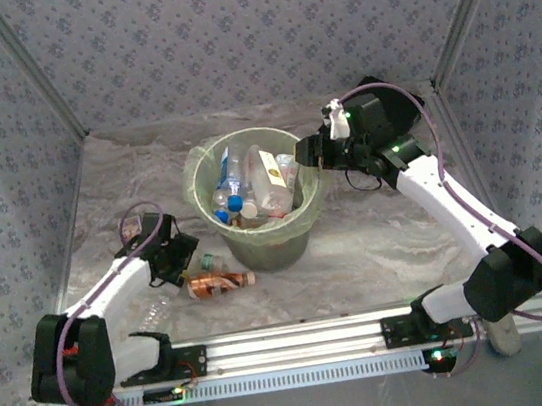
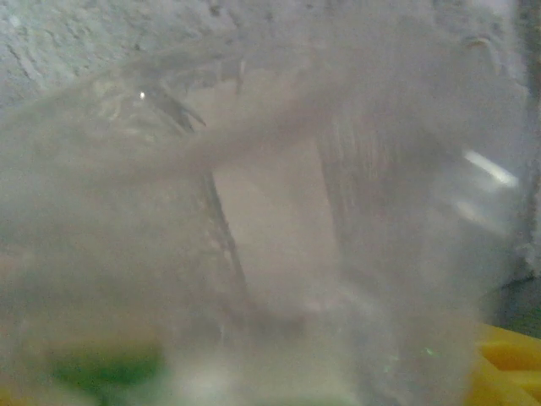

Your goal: Put the plastic bottles in the bin

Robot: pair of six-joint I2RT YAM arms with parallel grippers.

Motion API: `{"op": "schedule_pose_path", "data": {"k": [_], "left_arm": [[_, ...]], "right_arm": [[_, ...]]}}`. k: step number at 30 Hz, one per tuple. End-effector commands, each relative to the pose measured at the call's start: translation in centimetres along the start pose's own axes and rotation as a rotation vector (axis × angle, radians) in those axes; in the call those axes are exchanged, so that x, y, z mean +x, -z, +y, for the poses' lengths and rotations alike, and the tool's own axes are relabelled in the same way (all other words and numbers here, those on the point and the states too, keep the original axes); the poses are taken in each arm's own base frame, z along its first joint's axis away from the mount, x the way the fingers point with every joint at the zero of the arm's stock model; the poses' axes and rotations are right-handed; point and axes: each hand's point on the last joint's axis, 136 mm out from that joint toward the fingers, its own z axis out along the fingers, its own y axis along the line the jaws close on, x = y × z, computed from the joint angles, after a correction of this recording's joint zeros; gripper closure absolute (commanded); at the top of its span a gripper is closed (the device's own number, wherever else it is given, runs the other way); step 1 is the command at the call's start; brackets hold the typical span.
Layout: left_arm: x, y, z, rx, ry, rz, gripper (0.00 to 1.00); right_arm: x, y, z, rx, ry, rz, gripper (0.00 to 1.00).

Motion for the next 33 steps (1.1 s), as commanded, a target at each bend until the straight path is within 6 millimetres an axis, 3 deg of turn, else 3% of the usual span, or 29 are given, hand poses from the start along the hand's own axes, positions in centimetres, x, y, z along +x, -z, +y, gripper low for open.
{"op": "schedule_pose_path", "data": {"k": [1, 7, 11, 15, 19, 25, 28, 33], "left_arm": [[-0.9, 0.0, -0.9, 0.011, -0.022, -0.022, 0.27], [-1.9, -0.1, -1.4, -0.002, -0.037, -0.029, 0.35], [-3.0, 1.7, -2.5, 0.007, -0.069, -0.065, 0.4], [-4.1, 4.6, -4.1, 0.024, -0.13, -0.113, 0.42], [-5.0, 9.4, -6.3, 0.061, -0.244, -0.179, 0.44], [-5.9, 19.1, -11.2, 0.192, -0.445, -0.298, 0.49], [-5.2, 23.6, -14.2, 0.302, -0.54, -0.321, 0.53], [-1.7, 29.1, -19.1, 0.483, -0.743, -0.315, 0.59]], "right_arm": [[-0.6, 0.2, 0.3, -0.008, 0.015, -0.008, 0.44], [-0.6, 0.2, 0.4, -0.01, 0.016, -0.007, 0.44], [-0.6, 0.3, 0.3, -0.006, 0.017, -0.008, 0.44], [-0.7, 0.3, 0.3, -0.007, 0.014, -0.011, 0.44], [-0.8, 0.3, 0.4, -0.008, 0.016, -0.014, 0.44], [-0.8, 0.1, 0.4, -0.002, 0.013, -0.013, 0.44], [-0.8, 0.0, 0.5, -0.001, 0.013, -0.012, 0.44], [-0.7, -0.3, 0.6, 0.002, 0.017, -0.007, 0.44]]}}
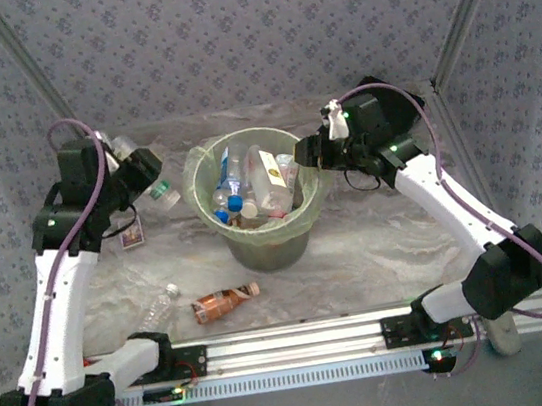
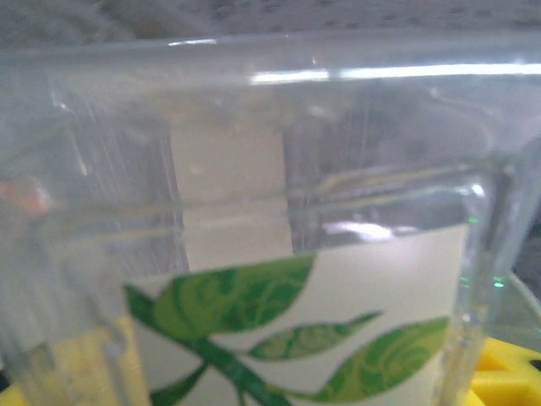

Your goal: Put the plastic bottles in the bin

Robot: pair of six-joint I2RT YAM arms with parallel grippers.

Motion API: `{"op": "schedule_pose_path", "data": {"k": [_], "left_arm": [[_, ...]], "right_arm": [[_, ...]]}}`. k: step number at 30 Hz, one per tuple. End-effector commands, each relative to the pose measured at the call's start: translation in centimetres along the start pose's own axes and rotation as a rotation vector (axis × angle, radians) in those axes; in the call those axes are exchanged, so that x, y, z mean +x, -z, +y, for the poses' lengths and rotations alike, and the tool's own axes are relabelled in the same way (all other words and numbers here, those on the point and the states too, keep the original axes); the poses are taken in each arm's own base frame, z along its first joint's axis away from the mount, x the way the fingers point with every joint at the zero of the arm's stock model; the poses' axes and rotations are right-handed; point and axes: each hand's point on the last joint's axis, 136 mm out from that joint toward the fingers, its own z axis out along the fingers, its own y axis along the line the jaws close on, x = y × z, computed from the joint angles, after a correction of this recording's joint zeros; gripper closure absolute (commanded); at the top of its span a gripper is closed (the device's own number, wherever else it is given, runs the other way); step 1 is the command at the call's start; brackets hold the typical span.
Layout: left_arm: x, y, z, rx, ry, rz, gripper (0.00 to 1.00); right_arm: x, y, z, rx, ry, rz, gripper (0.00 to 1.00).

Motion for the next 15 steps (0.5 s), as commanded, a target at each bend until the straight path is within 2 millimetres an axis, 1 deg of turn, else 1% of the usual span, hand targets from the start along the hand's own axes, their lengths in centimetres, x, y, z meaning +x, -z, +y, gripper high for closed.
{"op": "schedule_pose_path", "data": {"k": [1, 3, 5, 7, 9, 11, 15], "left_arm": [[1.0, 1.3, -3.9, 0.103, -0.175, 0.074, 0.59], [1.5, 1.2, -6.2, 0.15, -0.25, 0.114, 0.6], [2.6, 0.7, -7.7, 0.159, -0.313, 0.174, 0.6], [3.7, -0.1, -8.3, 0.136, -0.353, 0.223, 0.6], [4.7, -0.9, -8.6, 0.122, -0.377, 0.267, 0.59], [5.7, -1.4, -8.3, 0.093, -0.396, 0.302, 0.57], [5.9, -1.1, -7.3, 0.048, -0.409, 0.291, 0.49]], "right_arm": [[-0.8, 0.2, 0.9, -0.004, 0.02, -0.016, 0.44], [-0.8, 0.1, 1.0, -0.005, 0.022, -0.015, 0.44], [-0.9, 0.1, 1.1, -0.005, 0.024, -0.014, 0.44], [-0.9, 0.1, 1.2, -0.005, 0.025, -0.015, 0.44], [-0.9, 0.1, 1.2, -0.003, 0.027, -0.014, 0.44], [-0.8, 0.2, 1.1, 0.001, 0.028, -0.014, 0.44], [-0.8, 0.3, 1.1, 0.004, 0.031, -0.013, 0.44]]}}
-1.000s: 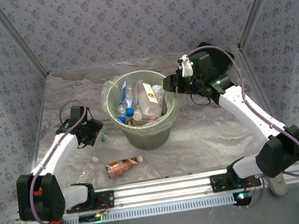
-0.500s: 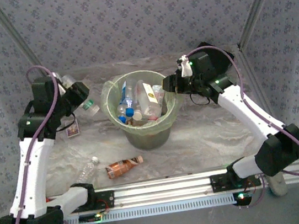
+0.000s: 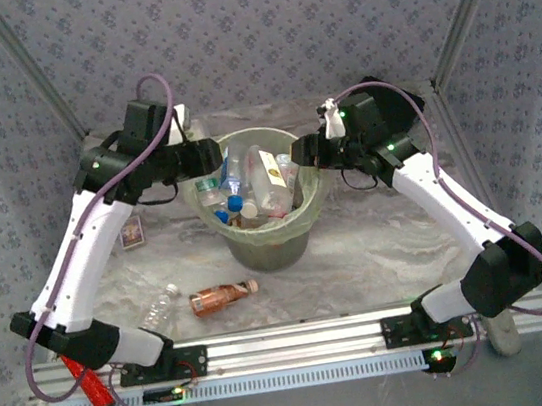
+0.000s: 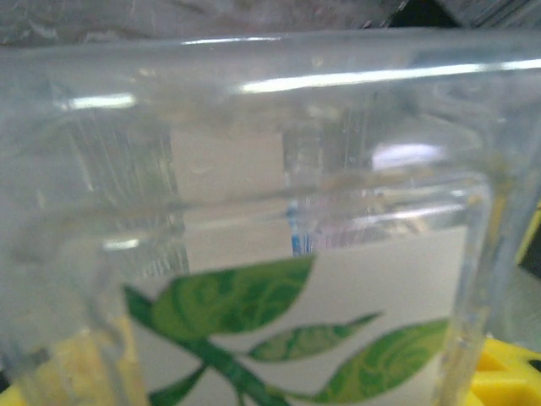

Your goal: Put the plastic bottles in the bin

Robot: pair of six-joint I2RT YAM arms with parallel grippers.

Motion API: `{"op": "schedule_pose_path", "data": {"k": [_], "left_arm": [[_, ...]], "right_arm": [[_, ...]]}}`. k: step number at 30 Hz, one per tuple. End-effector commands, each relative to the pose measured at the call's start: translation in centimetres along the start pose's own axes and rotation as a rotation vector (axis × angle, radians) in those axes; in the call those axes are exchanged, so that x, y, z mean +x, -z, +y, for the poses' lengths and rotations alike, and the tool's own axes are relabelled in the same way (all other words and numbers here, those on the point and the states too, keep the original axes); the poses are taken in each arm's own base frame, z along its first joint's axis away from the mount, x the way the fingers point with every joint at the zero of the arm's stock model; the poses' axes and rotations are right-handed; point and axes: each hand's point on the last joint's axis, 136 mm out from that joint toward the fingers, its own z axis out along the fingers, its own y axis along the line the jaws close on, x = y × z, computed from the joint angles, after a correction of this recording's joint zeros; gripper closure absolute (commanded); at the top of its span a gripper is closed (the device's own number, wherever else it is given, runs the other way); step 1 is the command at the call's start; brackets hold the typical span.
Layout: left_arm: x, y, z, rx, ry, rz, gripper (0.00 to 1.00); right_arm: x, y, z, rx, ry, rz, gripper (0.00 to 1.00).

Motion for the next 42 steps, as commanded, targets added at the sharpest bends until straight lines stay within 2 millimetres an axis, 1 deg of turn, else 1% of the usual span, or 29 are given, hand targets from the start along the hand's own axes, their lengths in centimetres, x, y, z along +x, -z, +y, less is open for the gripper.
{"op": "schedule_pose_path", "data": {"k": [1, 2, 4, 5, 7, 9, 11, 12, 16, 18, 21, 25, 28, 31, 33, 37, 41, 42], "left_arm": [[0.6, 2.4, 0.8, -0.031, -0.03, -0.026, 0.46], [0.7, 2.5, 0.5, -0.016, -0.033, -0.03, 0.42], [0.8, 2.4, -0.2, 0.024, -0.045, -0.029, 0.26], [0.8, 2.4, -0.6, 0.047, -0.055, -0.031, 0.21], [0.6, 2.4, -1.0, 0.067, -0.064, -0.04, 0.18], [0.2, 2.7, -1.4, 0.088, -0.079, -0.065, 0.17], [-0.5, 3.0, -1.4, 0.076, -0.085, -0.092, 0.17], [-0.9, 3.1, -1.2, 0.063, -0.088, -0.107, 0.19], [-2.0, 3.0, -0.4, 0.005, -0.076, -0.156, 0.35], [-2.4, 2.7, 0.4, -0.045, -0.081, -0.172, 0.41], [-2.5, 1.5, 1.3, -0.095, -0.079, -0.174, 0.48], [-1.3, -0.6, 1.4, -0.087, -0.053, -0.12, 0.57], [0.2, -2.5, 1.6, -0.075, -0.021, -0.067, 0.63], [1.6, -4.1, 1.7, -0.063, -0.002, -0.025, 0.66], [2.4, -5.0, 1.7, -0.062, -0.002, -0.002, 0.67], [3.6, -6.1, 2.4, -0.083, 0.012, 0.031, 0.69], [4.7, -6.7, 3.3, -0.108, 0.027, 0.052, 0.7], [4.8, -6.8, 3.4, -0.111, 0.031, 0.056, 0.7]], "right_arm": [[-0.7, 0.6, 0.5, 0.007, 0.021, -0.014, 0.44], [-0.8, 0.6, 0.6, 0.005, 0.021, -0.016, 0.44], [-1.0, 0.7, 0.7, 0.002, 0.025, -0.019, 0.44], [-1.1, 0.7, 0.8, 0.002, 0.027, -0.021, 0.44], [-1.4, 1.0, 1.0, -0.001, 0.035, -0.028, 0.42], [-1.7, 1.3, 1.4, -0.004, 0.051, -0.036, 0.37], [-2.0, 1.8, 1.8, -0.005, 0.066, -0.045, 0.33], [-2.2, 2.1, 2.1, -0.006, 0.076, -0.05, 0.32], [-3.1, 3.3, 3.4, -0.021, 0.114, -0.081, 0.28], [-3.6, 4.1, 4.2, -0.03, 0.138, -0.101, 0.28], [-3.9, 4.5, 4.7, -0.034, 0.153, -0.113, 0.28], [-3.5, 4.4, 4.6, -0.033, 0.149, -0.102, 0.29], [-3.2, 4.1, 4.9, -0.043, 0.152, -0.093, 0.3], [-3.0, 4.0, 5.8, -0.059, 0.178, -0.087, 0.31], [-2.7, 3.7, 6.8, -0.078, 0.205, -0.075, 0.33], [-2.0, 3.0, 8.1, -0.082, 0.264, -0.039, 0.34], [-1.4, 2.4, 8.4, -0.054, 0.313, -0.032, 0.35], [-0.7, 2.3, 8.0, -0.036, 0.316, -0.005, 0.36]]}}
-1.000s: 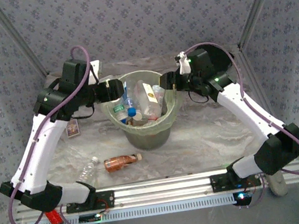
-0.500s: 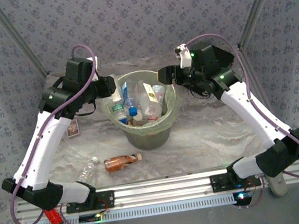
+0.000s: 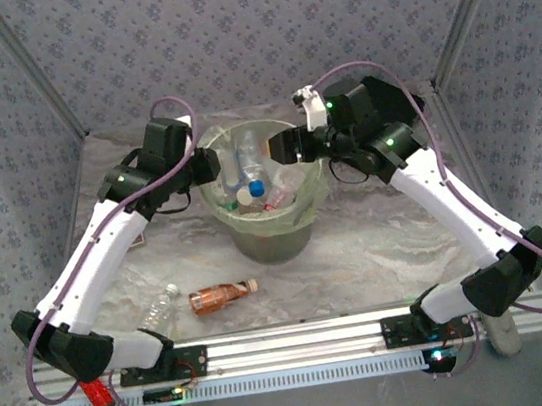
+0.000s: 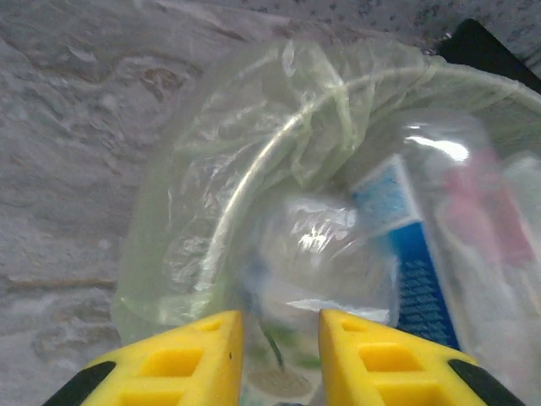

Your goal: Put the plastic bottles in the bin

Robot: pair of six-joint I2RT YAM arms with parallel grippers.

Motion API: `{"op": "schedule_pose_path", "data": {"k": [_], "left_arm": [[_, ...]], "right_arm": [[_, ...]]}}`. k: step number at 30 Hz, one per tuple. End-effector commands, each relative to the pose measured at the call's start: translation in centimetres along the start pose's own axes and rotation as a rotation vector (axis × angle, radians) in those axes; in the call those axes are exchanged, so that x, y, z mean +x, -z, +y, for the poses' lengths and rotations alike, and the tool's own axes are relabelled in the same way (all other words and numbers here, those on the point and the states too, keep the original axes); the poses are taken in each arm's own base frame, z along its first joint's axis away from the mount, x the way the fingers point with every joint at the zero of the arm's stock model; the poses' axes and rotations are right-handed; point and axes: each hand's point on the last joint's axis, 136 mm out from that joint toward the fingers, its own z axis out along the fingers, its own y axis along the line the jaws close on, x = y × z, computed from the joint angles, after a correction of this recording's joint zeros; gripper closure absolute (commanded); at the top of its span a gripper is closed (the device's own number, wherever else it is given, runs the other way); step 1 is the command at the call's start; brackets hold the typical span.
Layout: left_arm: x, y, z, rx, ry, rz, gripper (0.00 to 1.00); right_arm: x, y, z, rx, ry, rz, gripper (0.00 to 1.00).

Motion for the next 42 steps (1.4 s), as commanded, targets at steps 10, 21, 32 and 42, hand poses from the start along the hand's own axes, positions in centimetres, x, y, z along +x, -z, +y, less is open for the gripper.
{"op": "schedule_pose_path", "data": {"k": [10, 21, 32, 42], "left_arm": [[0.3, 1.0, -0.5, 0.003, -0.014, 0.057, 0.6], [-1.7, 7.5, 1.5, -0.09, -0.033, -0.025, 0.41], [9.6, 8.1, 13.2, -0.306, 0.454, 0.081, 0.19], [20.2, 6.0, 11.4, -0.265, 0.346, 0.422, 0.13]], "right_arm": [[1.3, 0.4, -0.3, 0.097, 0.1, 0.04, 0.41], [-1.6, 2.6, -2.5, 0.145, 0.036, -0.052, 0.4], [-1.1, 2.5, -6.8, 0.155, -0.085, -0.042, 0.39], [-0.7, 3.5, -10.8, 0.208, -0.165, -0.052, 0.38]]}}
